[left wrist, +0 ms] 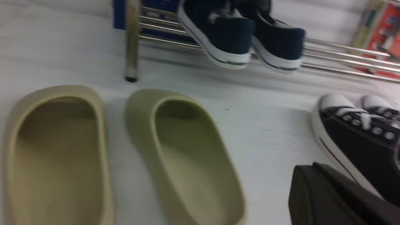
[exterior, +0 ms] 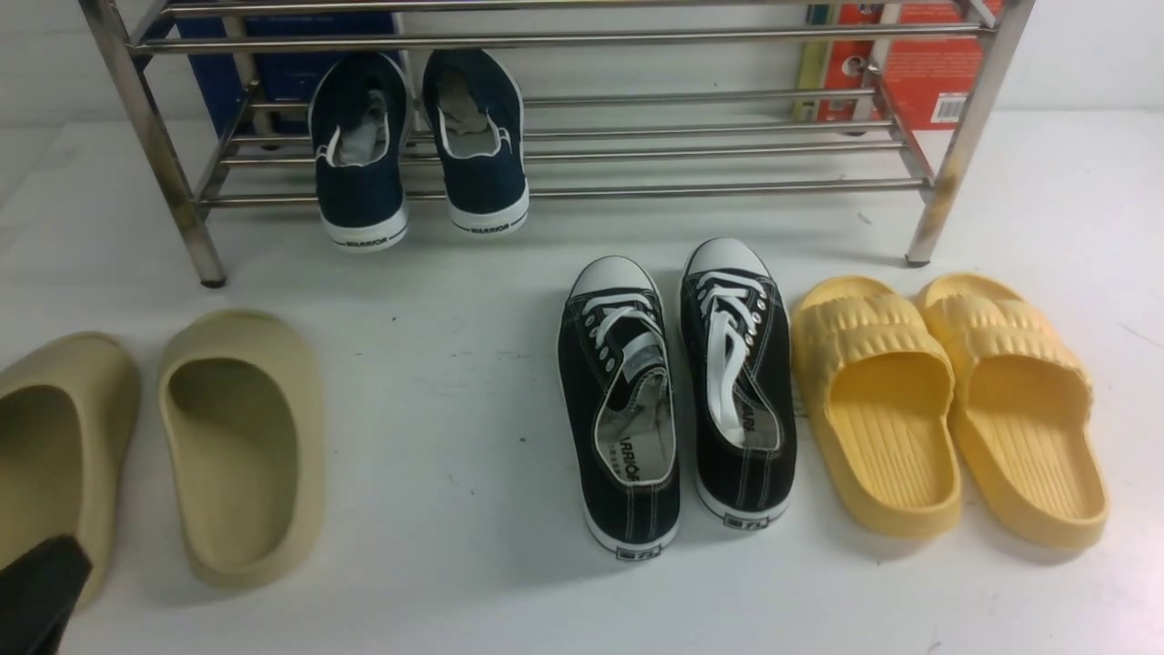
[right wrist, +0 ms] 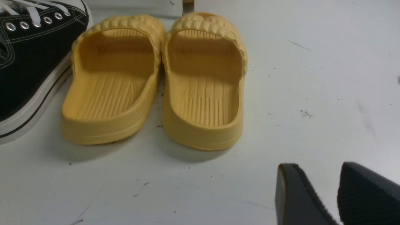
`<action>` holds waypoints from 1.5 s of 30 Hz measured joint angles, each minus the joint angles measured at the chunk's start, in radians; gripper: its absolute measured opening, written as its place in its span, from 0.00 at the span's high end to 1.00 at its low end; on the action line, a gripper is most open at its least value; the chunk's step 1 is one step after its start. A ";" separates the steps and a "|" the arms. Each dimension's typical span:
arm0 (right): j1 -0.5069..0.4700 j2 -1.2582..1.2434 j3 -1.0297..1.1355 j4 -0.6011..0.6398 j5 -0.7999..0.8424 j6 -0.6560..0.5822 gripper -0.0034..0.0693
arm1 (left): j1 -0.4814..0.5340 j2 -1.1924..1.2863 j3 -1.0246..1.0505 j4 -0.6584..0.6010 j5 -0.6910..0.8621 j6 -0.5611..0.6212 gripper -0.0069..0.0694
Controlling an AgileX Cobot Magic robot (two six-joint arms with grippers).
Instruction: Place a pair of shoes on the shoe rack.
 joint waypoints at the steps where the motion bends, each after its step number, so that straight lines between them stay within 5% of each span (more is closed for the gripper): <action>1: 0.000 0.000 0.000 0.000 0.000 0.000 0.62 | 0.033 -0.030 0.021 -0.017 0.007 0.006 0.93; 13: 0.000 0.000 0.000 0.000 0.000 0.000 0.62 | 0.076 -0.069 0.120 -0.062 0.136 -0.003 0.93; 45: 0.000 0.000 0.000 0.000 0.000 0.000 0.62 | 0.076 -0.069 0.120 -0.064 0.141 -0.007 0.93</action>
